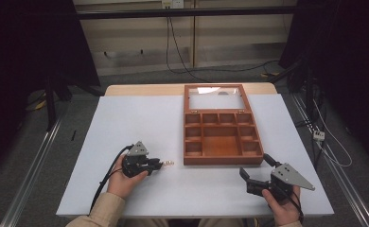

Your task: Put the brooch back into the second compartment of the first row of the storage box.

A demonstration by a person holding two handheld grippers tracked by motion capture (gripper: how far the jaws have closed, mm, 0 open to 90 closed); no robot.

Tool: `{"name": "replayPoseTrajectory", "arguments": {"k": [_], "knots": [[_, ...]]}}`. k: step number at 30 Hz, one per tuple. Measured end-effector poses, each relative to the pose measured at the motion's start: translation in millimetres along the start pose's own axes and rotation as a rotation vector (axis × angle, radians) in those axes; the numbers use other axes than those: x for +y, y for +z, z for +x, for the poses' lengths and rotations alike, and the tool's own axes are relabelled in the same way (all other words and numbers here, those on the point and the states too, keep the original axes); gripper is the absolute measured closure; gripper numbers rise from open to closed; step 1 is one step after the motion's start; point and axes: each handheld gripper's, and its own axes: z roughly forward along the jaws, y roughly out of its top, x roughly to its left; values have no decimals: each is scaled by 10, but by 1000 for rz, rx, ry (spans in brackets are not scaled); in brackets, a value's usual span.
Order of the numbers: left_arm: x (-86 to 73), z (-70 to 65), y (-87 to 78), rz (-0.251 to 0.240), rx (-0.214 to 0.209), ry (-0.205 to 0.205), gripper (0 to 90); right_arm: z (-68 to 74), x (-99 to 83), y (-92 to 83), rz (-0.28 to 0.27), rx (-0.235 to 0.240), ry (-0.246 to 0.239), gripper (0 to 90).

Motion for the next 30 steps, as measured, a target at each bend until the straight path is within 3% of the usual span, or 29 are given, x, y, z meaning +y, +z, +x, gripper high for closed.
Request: {"name": "replayPoseTrajectory", "arguments": {"k": [11,14,21,30], "knots": [[2,-31,-5,5,9,8,798,6,3,4,0,1,-2,43],[0,-17,-12,2,-3,-25,801,3,4,3,-2,1,-4,43],[4,-16,-33,9,3,-52,803,1,9,-2,-5,4,-3,43],[21,15,-116,-22,-1,-103,803,-4,15,2,-9,-1,1,40]]}}
